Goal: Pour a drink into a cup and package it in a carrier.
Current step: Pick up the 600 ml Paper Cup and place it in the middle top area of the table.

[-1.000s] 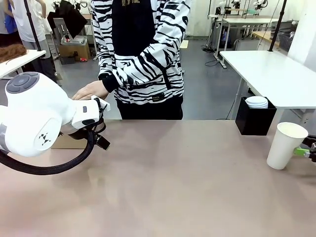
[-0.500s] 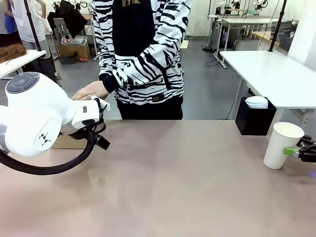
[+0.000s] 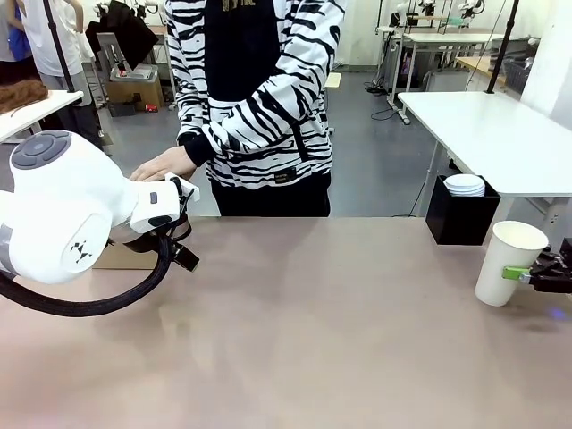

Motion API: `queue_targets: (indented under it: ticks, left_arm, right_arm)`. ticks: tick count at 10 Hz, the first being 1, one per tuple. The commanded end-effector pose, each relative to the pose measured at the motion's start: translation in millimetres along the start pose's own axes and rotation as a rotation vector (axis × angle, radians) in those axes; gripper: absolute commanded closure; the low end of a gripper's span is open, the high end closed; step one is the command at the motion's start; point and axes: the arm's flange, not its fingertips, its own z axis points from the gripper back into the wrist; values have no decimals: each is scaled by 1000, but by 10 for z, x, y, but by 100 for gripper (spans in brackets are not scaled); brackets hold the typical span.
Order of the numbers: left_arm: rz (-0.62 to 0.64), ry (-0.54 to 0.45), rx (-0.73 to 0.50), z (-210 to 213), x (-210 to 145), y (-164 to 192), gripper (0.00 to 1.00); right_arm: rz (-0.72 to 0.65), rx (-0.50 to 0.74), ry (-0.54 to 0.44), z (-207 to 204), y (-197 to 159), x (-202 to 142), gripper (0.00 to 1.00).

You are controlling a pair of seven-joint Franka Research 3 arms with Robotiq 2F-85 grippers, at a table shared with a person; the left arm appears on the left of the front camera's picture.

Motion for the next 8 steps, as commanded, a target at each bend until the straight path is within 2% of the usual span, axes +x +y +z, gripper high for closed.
queue_targets:
  ticks: [1, 5, 8]
  left_arm:
    - [1, -1, -1, 2, -2, 2, 0]
    - [1, -1, -1, 2, -2, 2, 0]
    - [1, -1, -1, 2, -2, 2, 0]
  right_arm:
    - [0, 11, 8, -7, 10, -1, 20]
    - [0, 0, 0, 4, -1, -2, 19]
    - [-28, -161, -10, -134, 378, 629, 19]
